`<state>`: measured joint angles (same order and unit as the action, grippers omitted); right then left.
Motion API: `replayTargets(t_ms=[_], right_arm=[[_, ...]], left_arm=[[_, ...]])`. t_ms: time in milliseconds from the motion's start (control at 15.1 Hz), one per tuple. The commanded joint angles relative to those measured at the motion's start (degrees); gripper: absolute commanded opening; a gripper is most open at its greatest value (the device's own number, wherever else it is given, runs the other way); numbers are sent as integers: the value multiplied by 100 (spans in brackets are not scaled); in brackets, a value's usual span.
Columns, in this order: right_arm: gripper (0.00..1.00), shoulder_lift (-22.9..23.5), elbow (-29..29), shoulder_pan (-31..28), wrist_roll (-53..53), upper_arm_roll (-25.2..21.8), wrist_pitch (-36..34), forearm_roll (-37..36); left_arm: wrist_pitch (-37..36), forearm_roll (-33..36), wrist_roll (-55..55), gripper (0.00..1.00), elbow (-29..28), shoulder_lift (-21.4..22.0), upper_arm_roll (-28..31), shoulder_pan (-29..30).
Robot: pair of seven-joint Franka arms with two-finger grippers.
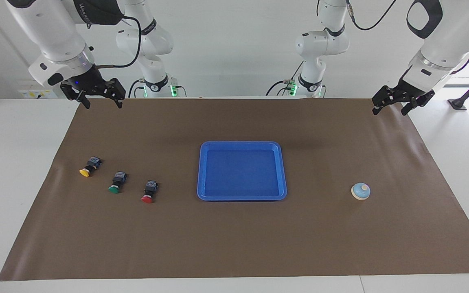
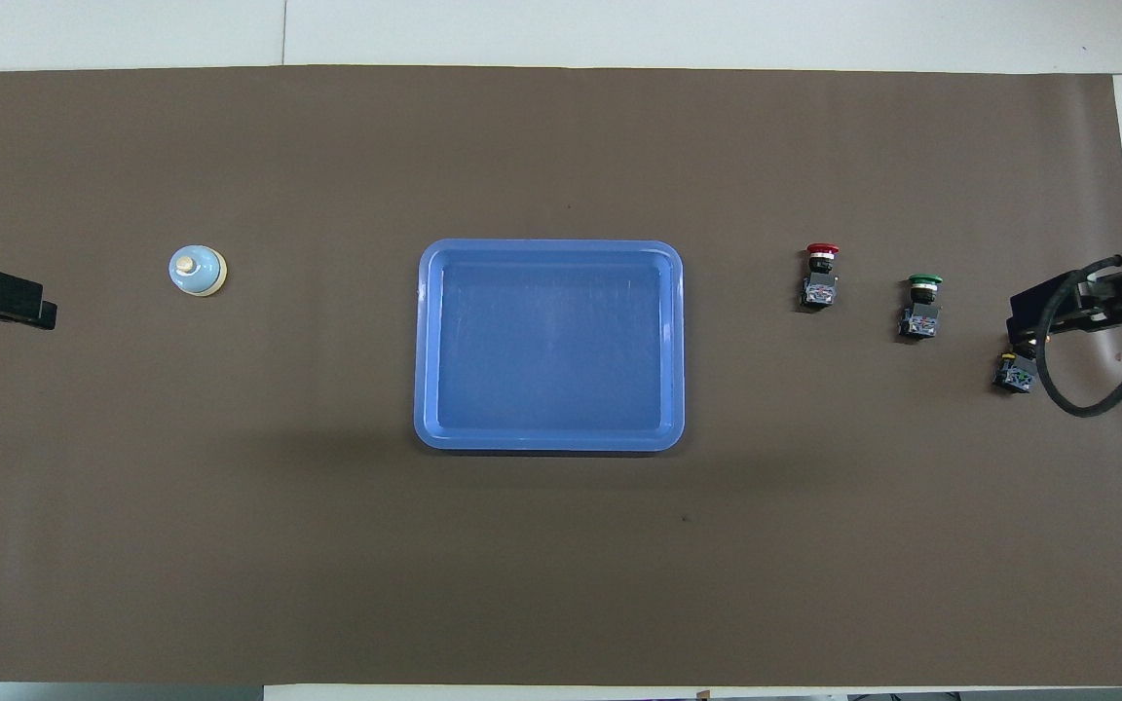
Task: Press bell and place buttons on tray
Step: 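Reach the left gripper to the silver bell and press down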
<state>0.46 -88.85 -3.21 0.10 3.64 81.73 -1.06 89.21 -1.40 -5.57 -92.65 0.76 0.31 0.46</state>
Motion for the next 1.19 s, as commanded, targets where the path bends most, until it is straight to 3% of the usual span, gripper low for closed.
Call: replayTargets(t_ms=[0, 265, 332, 398, 465, 531, 929, 1128], right_arm=[[100, -29, -62, -65, -98, 32, 10, 89], [100, -29, -62, -57, -98, 32, 19, 89], [100, -29, -62, -57, -98, 32, 10, 89], [100, -29, -62, -65, -98, 32, 19, 89], [100, -29, -62, -57, -98, 32, 10, 89], [100, -29, -62, -57, -98, 32, 10, 89], [100, -29, -62, -57, -98, 32, 10, 89], [100, -29, -62, -57, -98, 32, 10, 89]], left_arm=[[70, 79, -23, 100, -174, 135, 13, -28], [139, 88, -23, 100, -427, 266, 22, 7], [445, 88, 38, 91, -507, 241, 30, 7], [622, 88, 126, 62, -517, 145, 22, -2], [658, 70, 144, 26, -421, -117, 22, -2], [772, 61, 170, 0, -316, -381, 22, -11], [2300, 61, 259, 0, -279, -1647, 13, 6], [2530, 17, 267, 0, -43, -2306, 22, -2]])
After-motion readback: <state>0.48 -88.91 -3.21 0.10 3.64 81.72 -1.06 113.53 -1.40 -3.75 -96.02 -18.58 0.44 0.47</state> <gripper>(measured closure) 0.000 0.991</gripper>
